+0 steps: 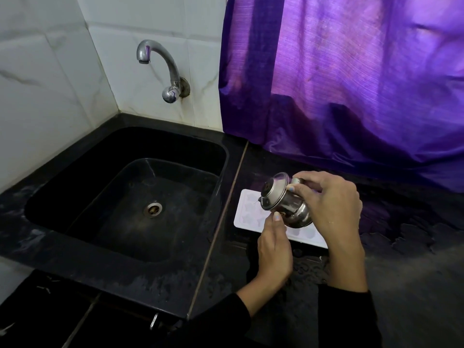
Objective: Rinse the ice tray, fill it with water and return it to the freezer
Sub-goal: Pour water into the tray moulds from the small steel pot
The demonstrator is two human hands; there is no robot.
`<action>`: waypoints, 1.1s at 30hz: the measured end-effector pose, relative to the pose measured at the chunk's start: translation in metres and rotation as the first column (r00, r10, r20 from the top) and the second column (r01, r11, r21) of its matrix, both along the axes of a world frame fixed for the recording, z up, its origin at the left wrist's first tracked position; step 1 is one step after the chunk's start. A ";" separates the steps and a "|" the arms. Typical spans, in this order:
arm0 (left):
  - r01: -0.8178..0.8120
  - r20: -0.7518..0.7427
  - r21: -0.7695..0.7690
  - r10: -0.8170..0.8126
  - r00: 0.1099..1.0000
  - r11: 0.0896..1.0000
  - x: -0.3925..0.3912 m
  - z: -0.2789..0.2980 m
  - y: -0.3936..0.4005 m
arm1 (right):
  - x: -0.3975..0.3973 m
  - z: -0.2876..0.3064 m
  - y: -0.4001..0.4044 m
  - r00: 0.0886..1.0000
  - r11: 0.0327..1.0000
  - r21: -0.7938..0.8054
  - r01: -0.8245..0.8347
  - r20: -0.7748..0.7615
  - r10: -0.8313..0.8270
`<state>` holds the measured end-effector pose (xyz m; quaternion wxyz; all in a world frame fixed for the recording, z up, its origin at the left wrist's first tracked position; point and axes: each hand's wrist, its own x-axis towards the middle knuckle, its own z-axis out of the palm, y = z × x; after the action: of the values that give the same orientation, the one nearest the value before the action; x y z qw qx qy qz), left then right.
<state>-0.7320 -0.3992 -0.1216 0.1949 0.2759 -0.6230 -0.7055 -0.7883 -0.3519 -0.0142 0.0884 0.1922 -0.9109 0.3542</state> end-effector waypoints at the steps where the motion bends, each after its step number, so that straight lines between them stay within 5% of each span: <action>1: 0.001 0.004 -0.009 -0.001 1.000 1.000 -0.001 0.002 -0.001 | -0.002 -0.002 0.002 1.000 0.999 -0.037 0.011 0.011 -0.011; 6: 0.014 0.010 -0.041 -0.014 1.000 0.999 -0.009 0.008 -0.012 | -0.021 -0.019 0.013 0.991 0.960 -0.280 0.024 0.132 0.014; 14: -0.015 0.019 -0.093 0.017 1.000 0.996 -0.041 0.014 -0.043 | -0.052 -0.063 0.019 0.910 0.742 -0.659 0.120 0.372 0.184; 21: 0.038 -0.018 -0.200 -0.043 0.999 0.979 -0.085 0.015 -0.069 | -0.089 -0.095 0.009 0.859 0.634 -0.736 0.236 0.463 0.218; 33: 0.090 0.108 -0.231 -0.067 0.992 0.969 -0.149 0.017 -0.088 | -0.163 -0.117 -0.027 0.817 0.613 -0.737 0.283 0.520 0.248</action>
<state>-0.8805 -0.4872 -0.1042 0.1670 0.2606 -0.7216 -0.6192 -0.9517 -0.3789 -0.1309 -0.1121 0.0071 -0.6435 0.7571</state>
